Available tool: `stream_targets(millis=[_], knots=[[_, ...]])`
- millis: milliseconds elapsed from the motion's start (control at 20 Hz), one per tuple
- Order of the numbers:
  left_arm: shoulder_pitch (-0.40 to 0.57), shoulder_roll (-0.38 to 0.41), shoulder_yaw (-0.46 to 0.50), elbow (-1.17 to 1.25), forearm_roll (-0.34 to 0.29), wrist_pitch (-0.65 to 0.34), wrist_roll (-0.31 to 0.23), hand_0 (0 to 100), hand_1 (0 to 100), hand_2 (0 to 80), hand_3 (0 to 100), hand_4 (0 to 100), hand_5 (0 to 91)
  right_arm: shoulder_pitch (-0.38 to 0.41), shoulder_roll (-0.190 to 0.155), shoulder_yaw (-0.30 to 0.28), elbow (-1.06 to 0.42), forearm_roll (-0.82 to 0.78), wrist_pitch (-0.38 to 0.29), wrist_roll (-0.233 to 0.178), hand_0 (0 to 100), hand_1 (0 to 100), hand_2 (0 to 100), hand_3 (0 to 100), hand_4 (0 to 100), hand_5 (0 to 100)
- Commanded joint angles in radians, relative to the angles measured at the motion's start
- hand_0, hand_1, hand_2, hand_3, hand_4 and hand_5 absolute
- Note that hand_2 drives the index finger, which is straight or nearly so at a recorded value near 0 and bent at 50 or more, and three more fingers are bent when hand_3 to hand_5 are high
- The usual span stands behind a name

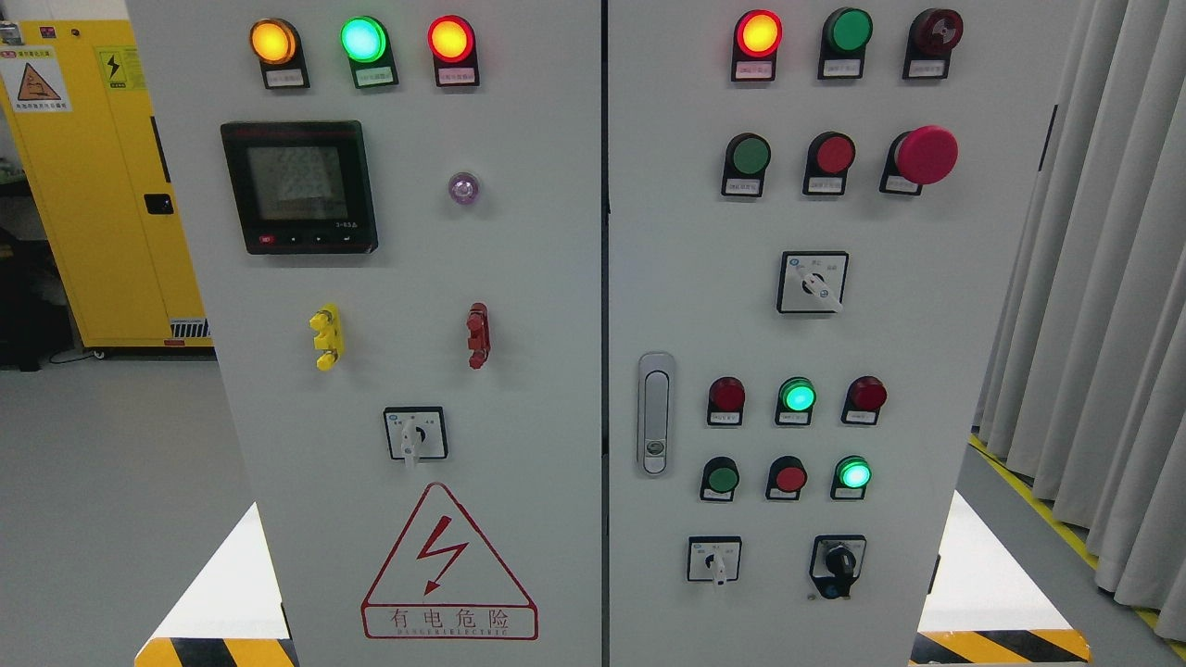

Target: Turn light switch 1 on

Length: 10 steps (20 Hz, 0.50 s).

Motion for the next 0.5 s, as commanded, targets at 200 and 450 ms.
stream_targets(millis=[200,450], knots=[[-0.103,0.001,-0.027,-0.388,-0.011,0.11,0.055,9,60,50.3,77,88,79.8,0.0,0.0,0.0,0.0,0.0,-0.001,0.001,0,50,4,0,0,0],[-0.192,0.003,-0.068,-0.412,-0.011,0.194,0.093,9,61,52.0,79,89,82.0,0.0,0.0,0.0,0.0,0.0,-0.001,0.001,0,50,4,0,0,0]])
